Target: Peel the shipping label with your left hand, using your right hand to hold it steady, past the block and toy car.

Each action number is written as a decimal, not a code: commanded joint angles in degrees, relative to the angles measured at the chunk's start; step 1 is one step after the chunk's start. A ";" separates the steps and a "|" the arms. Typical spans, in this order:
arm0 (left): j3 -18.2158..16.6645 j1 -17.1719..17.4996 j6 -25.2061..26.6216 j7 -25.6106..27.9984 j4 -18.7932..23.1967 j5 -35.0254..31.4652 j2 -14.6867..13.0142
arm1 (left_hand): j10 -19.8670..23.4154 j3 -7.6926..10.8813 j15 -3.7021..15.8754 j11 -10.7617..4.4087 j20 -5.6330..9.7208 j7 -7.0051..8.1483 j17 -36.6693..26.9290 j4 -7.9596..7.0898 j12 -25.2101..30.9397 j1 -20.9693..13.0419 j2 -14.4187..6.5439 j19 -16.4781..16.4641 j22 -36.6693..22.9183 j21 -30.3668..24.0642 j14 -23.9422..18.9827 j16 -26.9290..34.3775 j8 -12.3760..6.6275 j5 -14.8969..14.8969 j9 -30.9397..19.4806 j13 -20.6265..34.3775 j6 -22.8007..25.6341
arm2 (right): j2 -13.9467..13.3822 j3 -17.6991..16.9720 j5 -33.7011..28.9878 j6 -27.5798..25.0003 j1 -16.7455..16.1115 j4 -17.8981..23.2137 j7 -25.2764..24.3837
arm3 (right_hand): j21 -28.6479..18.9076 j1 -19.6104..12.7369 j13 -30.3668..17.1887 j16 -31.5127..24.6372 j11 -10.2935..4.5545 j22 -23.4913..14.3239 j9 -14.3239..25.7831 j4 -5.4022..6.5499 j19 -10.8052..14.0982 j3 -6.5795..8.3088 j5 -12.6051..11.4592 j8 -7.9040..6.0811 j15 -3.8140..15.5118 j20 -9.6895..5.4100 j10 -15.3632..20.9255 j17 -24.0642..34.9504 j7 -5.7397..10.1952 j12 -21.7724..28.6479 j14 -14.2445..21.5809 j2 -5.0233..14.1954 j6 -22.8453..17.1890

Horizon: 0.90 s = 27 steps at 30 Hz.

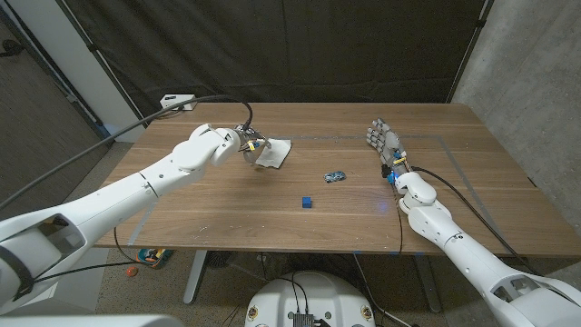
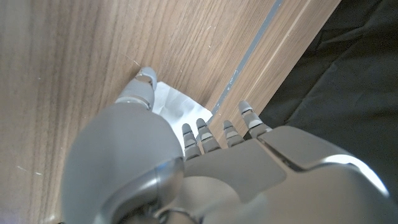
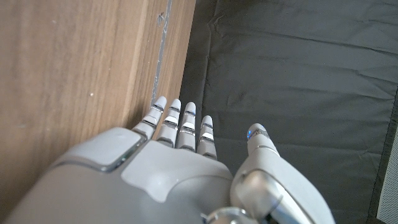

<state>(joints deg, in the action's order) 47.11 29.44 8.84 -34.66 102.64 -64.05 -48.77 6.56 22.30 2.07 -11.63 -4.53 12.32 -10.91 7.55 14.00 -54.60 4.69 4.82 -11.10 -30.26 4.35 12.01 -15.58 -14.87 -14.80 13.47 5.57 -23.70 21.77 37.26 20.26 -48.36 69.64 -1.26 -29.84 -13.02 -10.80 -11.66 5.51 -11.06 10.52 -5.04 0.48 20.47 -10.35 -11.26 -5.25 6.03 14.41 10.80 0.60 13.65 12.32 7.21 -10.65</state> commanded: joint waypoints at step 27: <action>-0.41 4.66 -5.34 21.73 -6.08 -3.14 -0.56 | 18.86 -0.59 7.92 -0.76 2.08 0.15 -0.24 0.49 4.94 -7.09 -3.84 -7.82 -0.09 -1.85 -15.98 2.92 -7.56 4.29 0.97 0.48 16.81 | 0.77 0.97 -2.55 0.38 1.91 -2.02 -2.02 | 0.10 1.11 -0.30 -0.35 0.00 -0.28 0.22 0.56 1.04 0.05 -0.03 -0.13 0.11 0.40 0.85 0.15 0.36 0.37 1.47 -0.40 -0.78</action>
<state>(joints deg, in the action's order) 46.65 33.04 3.50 -16.22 98.19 -67.36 -49.51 23.32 21.41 2.22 -12.31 -2.52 12.51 -11.06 7.84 18.61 -60.85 1.17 -2.19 -11.10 -31.52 -10.18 14.45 -22.47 -10.80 -13.97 14.12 20.64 -22.54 22.48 35.59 21.16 -46.75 67.27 -2.61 -29.85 -12.28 -10.80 -11.66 5.59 -11.05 10.52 -4.81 1.31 20.23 -10.35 -11.26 -5.27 6.25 14.71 10.79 1.03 13.65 13.19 6.89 -11.06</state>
